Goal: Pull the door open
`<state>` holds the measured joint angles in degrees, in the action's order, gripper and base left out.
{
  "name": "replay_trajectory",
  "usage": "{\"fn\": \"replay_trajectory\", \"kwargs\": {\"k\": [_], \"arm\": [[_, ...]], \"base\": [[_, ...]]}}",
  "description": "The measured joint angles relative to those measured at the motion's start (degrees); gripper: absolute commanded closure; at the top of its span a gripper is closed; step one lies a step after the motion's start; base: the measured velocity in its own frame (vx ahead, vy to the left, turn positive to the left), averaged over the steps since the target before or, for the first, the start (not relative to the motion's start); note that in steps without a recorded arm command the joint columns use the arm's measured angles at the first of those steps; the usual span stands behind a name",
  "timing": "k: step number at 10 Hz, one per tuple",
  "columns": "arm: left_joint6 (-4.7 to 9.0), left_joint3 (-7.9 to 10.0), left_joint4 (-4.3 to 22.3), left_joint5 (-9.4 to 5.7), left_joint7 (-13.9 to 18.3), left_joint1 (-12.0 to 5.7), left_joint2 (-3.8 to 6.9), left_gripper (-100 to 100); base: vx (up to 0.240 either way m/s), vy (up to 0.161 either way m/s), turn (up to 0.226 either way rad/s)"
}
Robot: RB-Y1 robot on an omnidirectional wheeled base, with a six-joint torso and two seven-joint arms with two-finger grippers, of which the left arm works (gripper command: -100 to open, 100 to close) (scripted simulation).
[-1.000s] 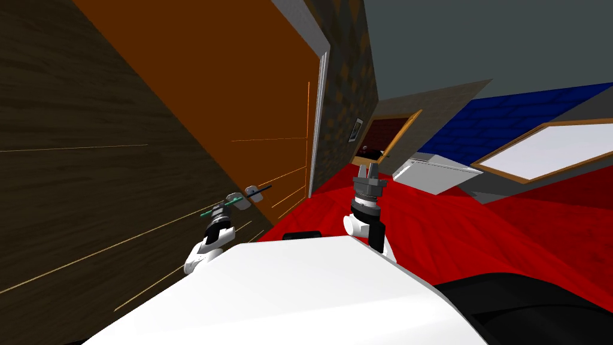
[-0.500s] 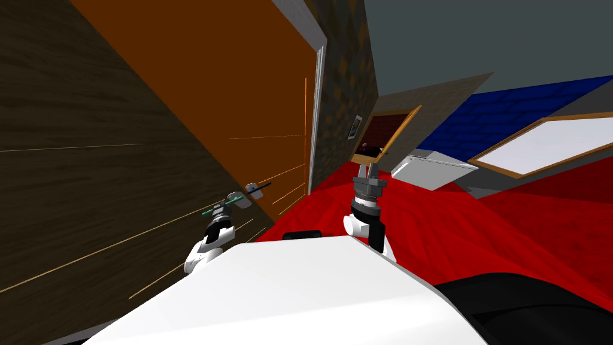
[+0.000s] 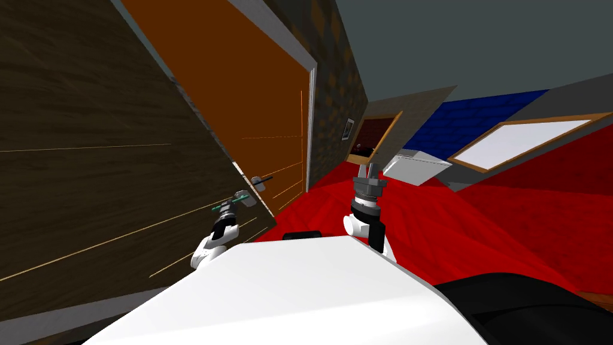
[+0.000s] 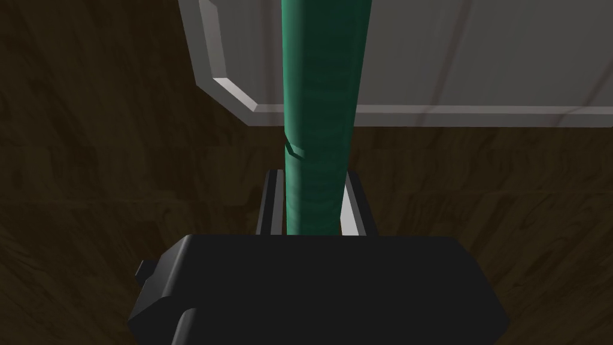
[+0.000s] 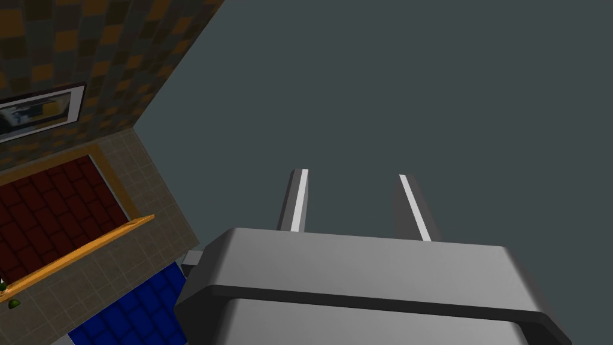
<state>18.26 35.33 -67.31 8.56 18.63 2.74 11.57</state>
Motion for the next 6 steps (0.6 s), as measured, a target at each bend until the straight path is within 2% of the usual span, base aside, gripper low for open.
{"fn": "replay_trajectory", "kwargs": {"k": [1, 2, 3, 5, 6], "arm": [[-0.21, -1.13, -0.15, 0.12, 0.26, -0.32, 0.08, 100], [-0.46, -2.12, -0.40, 0.21, 0.48, -0.43, 0.13, 100], [-0.57, -2.40, -0.32, 0.27, 0.51, -0.36, -0.04, 100], [-0.42, -3.72, -0.71, 0.32, 1.11, -0.20, 0.42, 100], [-0.46, -4.57, -1.23, 0.47, 1.34, -0.18, 0.38, 100]], "base": [[-0.213, 0.000, -0.110], [-0.086, -0.005, -0.040], [-0.156, 0.006, -0.059], [-0.258, 0.053, -0.104], [-0.260, -0.010, -0.098]]}}
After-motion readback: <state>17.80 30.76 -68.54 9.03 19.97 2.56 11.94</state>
